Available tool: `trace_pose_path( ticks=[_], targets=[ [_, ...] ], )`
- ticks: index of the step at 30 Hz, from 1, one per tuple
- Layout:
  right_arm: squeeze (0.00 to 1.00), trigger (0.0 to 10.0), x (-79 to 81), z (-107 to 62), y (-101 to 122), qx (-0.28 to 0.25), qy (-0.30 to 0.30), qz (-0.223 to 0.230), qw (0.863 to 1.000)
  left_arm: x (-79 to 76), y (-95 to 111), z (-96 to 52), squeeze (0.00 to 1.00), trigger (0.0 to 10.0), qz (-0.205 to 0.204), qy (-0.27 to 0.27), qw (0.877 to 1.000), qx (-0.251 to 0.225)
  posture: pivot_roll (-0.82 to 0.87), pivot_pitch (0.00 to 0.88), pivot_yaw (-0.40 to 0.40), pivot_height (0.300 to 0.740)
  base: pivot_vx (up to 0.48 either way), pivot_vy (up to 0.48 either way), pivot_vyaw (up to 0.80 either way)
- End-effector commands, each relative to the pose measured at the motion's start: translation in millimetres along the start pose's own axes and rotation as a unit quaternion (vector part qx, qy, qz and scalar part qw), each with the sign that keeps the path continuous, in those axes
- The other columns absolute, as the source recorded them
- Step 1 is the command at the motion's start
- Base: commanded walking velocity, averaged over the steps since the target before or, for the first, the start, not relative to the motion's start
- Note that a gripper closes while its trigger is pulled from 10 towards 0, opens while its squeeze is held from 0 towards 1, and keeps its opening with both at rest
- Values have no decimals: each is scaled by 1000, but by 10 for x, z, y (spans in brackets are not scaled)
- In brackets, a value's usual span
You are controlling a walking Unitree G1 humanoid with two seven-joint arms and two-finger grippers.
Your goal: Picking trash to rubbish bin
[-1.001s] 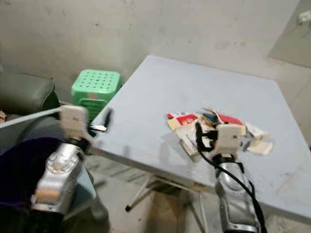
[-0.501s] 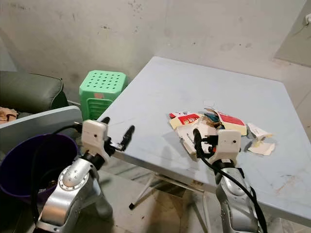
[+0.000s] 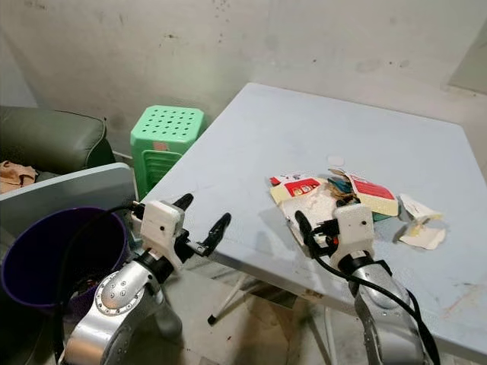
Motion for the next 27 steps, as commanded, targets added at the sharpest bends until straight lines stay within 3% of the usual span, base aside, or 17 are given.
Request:
trace_pose_path(
  ticks=[1,11,23,24,26,27],
  targets=[
    [0,10000,22,16,15,-8,26,3,1000,-63,7,-9,0,10000,-3,-13,1000,2,6,91,-55,740,0,0,0],
    [0,10000,155,109,-64,11,99,-12,995,-133,41,-51,0,10000,-15,-18,1000,-1,23,98,-68,740,0,0,0],
    [0,10000,57,189,-299,73,57,-74,993,-252,7,-92,0,10000,-28,-35,999,7,24,103,-72,740,0,0,0],
    [0,6118,40,193,-313,77,50,-79,993,-259,7,-94,0,10000,-29,-37,999,7,25,105,-74,740,0,0,0],
    [0,5843,26,199,-331,83,43,-82,992,-263,8,-96,0,10000,-29,-38,999,8,25,105,-74,740,0,0,0],
    [0,2706,18,203,-338,84,39,-86,992,-266,8,-98,0,10000,-29,-39,999,8,25,107,-73,740,0,0,0]
  ],
)
Point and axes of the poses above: a point about 5 cm out from each wrist's last joint towards the gripper, its own z axis pointing out of the wrist towards the gripper, its own y axis along the axis of the wrist's last joint, x = y × z, the point moved 1 cm from there along z, pointing out of the wrist towards the gripper, and after that the axes turned 12 degrees about -z, right-handed, at the moved point
